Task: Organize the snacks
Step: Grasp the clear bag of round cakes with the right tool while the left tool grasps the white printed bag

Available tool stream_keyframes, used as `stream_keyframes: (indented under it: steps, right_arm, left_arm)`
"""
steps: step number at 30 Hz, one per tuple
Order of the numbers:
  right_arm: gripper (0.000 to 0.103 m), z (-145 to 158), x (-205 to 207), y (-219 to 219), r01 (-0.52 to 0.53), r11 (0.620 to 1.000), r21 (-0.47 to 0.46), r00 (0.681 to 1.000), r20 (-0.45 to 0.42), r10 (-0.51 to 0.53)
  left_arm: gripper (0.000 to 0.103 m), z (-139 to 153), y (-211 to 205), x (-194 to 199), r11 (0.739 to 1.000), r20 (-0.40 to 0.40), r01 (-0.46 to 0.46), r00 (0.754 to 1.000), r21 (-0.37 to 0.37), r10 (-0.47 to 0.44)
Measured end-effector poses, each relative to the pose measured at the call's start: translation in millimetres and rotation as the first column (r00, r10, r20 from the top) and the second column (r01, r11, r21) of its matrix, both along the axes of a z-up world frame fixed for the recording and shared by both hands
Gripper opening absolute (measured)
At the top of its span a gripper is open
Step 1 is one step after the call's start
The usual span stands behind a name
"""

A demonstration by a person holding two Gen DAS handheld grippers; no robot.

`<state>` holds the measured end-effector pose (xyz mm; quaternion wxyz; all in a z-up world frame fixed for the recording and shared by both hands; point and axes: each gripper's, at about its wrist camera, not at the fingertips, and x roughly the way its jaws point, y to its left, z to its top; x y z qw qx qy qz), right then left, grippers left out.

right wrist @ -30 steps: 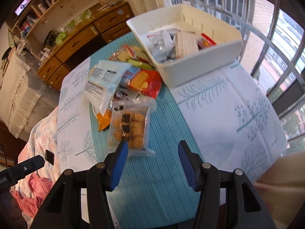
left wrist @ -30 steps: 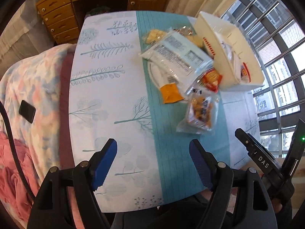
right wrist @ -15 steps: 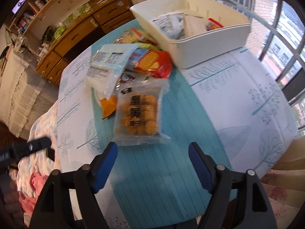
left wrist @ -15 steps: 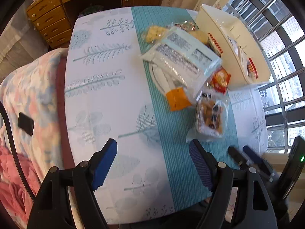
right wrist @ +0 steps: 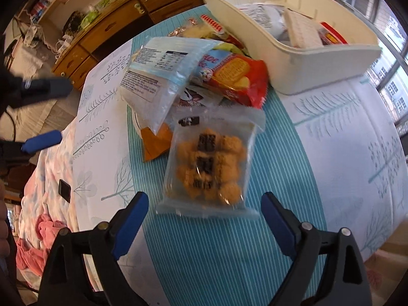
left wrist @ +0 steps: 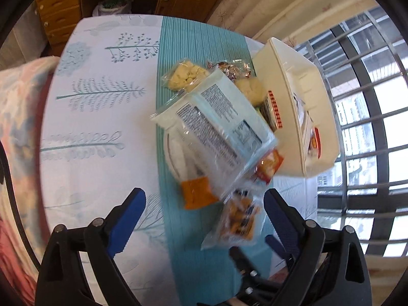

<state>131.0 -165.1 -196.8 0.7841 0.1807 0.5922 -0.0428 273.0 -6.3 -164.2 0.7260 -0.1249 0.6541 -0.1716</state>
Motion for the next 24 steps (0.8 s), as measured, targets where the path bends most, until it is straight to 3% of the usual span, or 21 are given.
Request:
stream_keyframes:
  steps: [8, 24]
  right_arm:
    - [0.091, -13, 24, 2, -0.084, 0.996, -0.034, 0.996, -0.013, 0.084]
    - [0.086, -32, 46, 3, -0.222, 0.974, -0.055, 0.974, 0.024, 0.223]
  left_arm:
    - [0.094, -41, -13, 26, 0.998, -0.068, -0.049, 0.997, -0.04, 0.046]
    - [0.094, -82, -35, 62, 0.985, 0.019, -0.12, 0.992, -0.121, 0.123]
